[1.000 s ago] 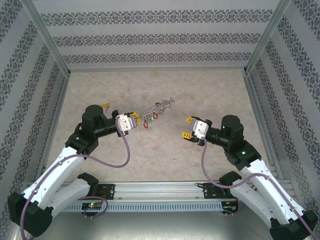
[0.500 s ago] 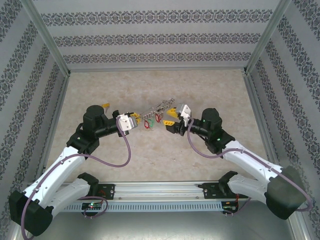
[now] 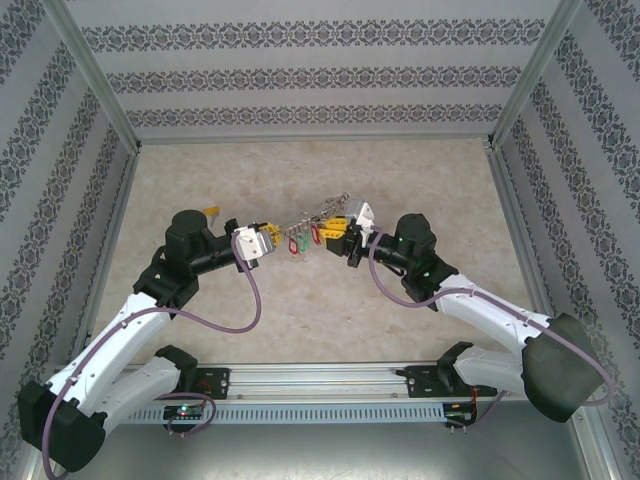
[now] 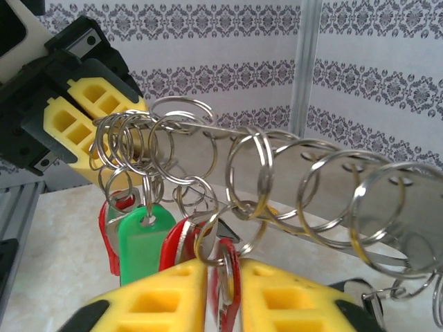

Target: Put the keys on the keyring

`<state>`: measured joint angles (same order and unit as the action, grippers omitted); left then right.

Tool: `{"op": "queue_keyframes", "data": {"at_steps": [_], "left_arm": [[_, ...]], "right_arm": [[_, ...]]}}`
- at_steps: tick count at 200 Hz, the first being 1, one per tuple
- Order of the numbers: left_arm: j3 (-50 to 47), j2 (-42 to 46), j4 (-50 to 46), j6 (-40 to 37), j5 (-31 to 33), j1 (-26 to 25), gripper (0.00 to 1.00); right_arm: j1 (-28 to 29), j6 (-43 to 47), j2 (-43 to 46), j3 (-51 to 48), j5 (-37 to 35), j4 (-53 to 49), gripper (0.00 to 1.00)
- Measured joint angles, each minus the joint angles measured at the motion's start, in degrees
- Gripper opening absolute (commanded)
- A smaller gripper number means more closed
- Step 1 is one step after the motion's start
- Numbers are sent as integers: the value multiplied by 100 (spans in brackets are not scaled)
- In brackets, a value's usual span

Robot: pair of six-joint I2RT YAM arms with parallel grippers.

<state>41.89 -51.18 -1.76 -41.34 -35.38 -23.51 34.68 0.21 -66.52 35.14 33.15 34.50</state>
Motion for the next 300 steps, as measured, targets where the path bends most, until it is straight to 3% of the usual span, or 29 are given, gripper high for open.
{"op": "queue_keyframes", "data": {"at_steps": [70, 124, 169, 196, 252, 300], "left_arm": [[0, -98, -11, 2, 153, 0, 0], [0, -107, -17, 0, 160, 0, 0], [0, -81, -39, -170, 155, -4, 0], [0, -20, -33, -245, 271, -4, 0], [0, -17, -35, -348, 420, -4, 0], [0, -20, -37, -348, 448, -4, 0]], "right_arm": [[11, 328, 162, 50, 358, -238, 4], [37, 774, 474, 66, 385, -605, 15], [-2, 1672, 715, 367, 597, -1685, 19], [-101, 1939, 809, 459, 704, -2006, 31], [-151, 1950, 826, 632, 767, -2203, 34], [238, 1550, 645, 1261, -612, -2238, 44]]}}
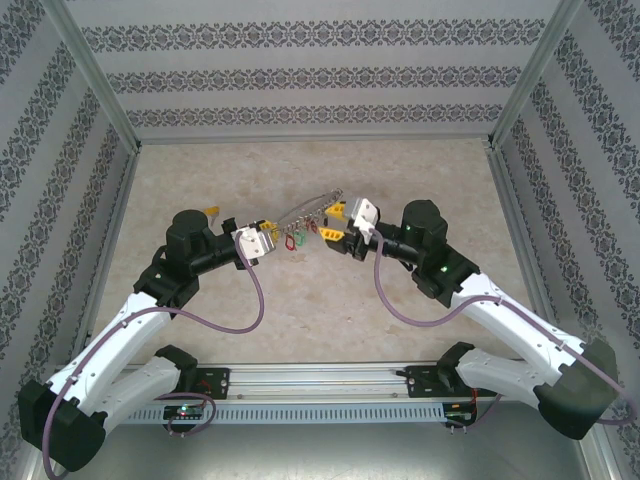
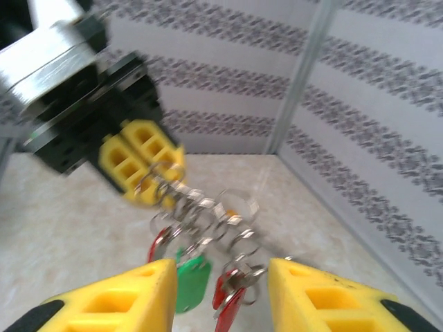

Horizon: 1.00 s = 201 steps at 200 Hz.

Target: Put the keys on the keyring

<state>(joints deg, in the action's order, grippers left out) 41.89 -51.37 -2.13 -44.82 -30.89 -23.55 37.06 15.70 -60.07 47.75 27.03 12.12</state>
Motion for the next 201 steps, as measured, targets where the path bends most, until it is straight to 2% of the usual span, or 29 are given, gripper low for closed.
{"op": "queue_keyframes", "data": {"at_steps": [33, 49, 59, 74, 102, 115, 136, 167, 201], "left_arm": [[0, 0, -2, -9, 59, 0, 0], [0, 0, -17, -70, 103, 0, 0], [2, 0, -48, -157, 107, 0, 0], [2, 2, -129, -437, 50, 0, 0], [4, 52, -310, -966, -92, 0, 0], [48, 59, -522, -1224, -133, 0, 0], [170, 59, -872, -1609, -190, 0, 0], [446, 24, -1421, -2181, -234, -20, 0], [662, -144, -1912, -2739, -332, -107, 0]], "right_arm": [[142, -238, -122, 376, -590, -85, 50], [225, -271, -136, 479, -728, -173, 58], [249, -199, -162, 566, -723, -289, 60], [243, 195, -304, 907, -433, -894, 61], [55, 1657, -680, 1934, 514, -2776, 61], [-116, 2127, -697, 2111, 848, -3314, 60], [-334, 2599, -719, 2159, 1224, -3897, 51], [-396, 2830, -1062, 2409, 1513, -4463, 43], [-396, 2999, -1576, 2815, 1639, -4887, 39]]}}
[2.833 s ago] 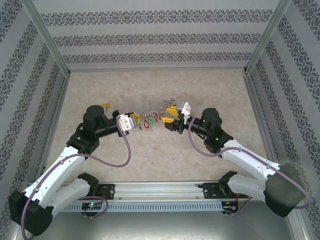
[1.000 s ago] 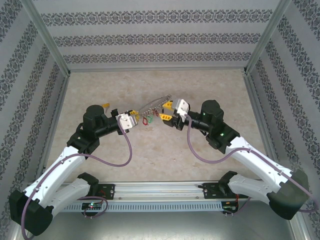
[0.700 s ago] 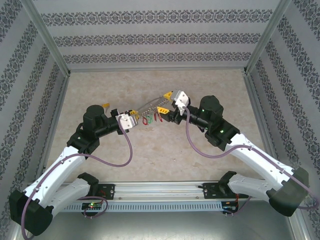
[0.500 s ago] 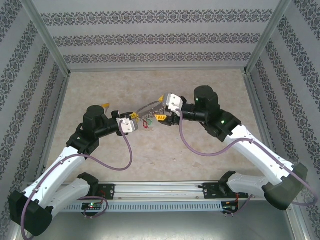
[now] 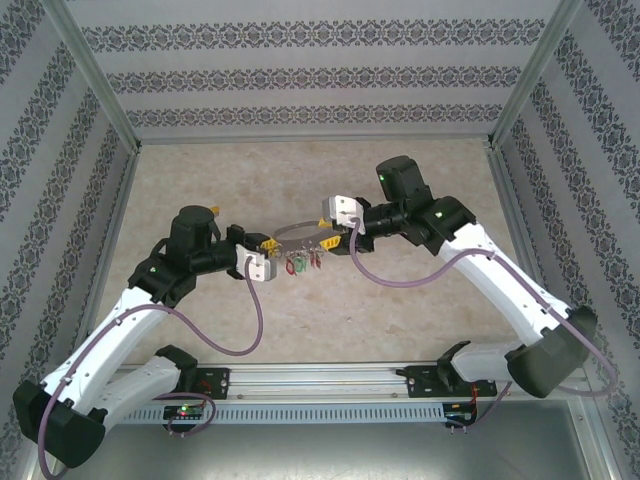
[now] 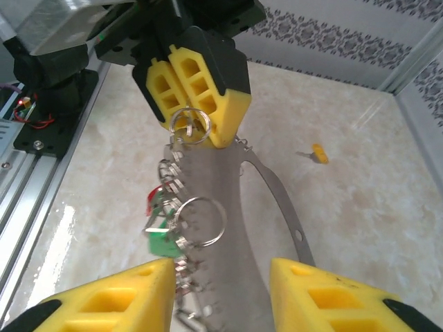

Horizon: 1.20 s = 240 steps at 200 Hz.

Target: Put the keys on the keyring

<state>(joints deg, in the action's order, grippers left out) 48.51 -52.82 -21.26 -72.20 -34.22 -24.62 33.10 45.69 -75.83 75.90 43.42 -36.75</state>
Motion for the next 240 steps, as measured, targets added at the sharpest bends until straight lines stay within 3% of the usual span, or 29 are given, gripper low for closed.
{"op": "queue_keyframes", "data": {"at_steps": [61, 111, 146, 176, 240], "left_arm": [[94, -179, -472, -575, -4, -105, 0], [153, -188, -542, -752, -4, -240, 0], [155, -201, -686, -885, 90, -319, 0], [155, -201, -715, -997, 144, -415, 0], [275, -415, -901, -1303, 280, -673, 0]], "right_arm": [[20, 636, -706, 721, 225, -1071, 39], [533, 1244, -1204, 1056, -118, -1895, 36], [557, 1333, -1386, 1132, -114, -2210, 34], [557, 1403, -1432, 1209, -114, -2415, 42], [557, 1488, -1864, 1515, -7, -2868, 44]]}}
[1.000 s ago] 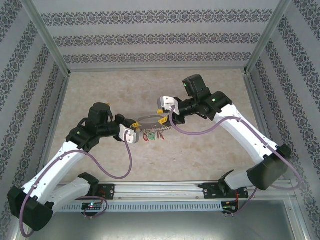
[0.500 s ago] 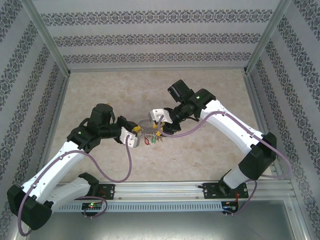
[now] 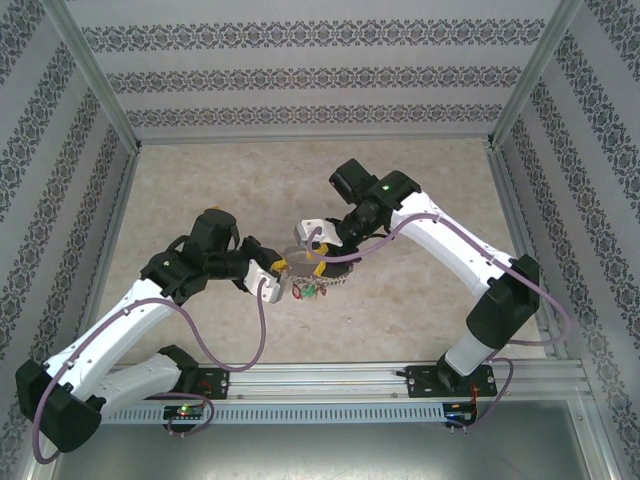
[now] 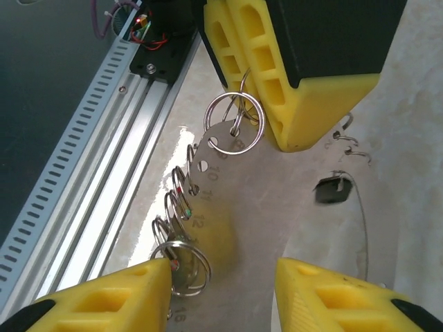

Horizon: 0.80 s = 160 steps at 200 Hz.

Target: Put the keys on the keyring

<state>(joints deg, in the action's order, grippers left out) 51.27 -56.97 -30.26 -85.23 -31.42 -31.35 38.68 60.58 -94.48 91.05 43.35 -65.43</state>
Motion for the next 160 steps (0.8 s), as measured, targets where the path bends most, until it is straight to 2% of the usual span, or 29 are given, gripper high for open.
{"op": "queue_keyframes", "data": {"at_steps": [47, 73, 138, 160], "left_arm": [[44, -66, -46, -120, 96, -92, 0], [50, -72, -48, -164, 173, -94, 0], [66, -131, -50, -184, 236, -94, 0], [96, -160, -63, -186, 293, -94, 0]], "right_arm": [[2, 140, -243, 74, 114, -422, 37], [2, 170, -245, 74, 153, -597, 26], [11, 184, -245, 74, 262, -839, 20], [11, 188, -245, 74, 256, -855, 24]]}}
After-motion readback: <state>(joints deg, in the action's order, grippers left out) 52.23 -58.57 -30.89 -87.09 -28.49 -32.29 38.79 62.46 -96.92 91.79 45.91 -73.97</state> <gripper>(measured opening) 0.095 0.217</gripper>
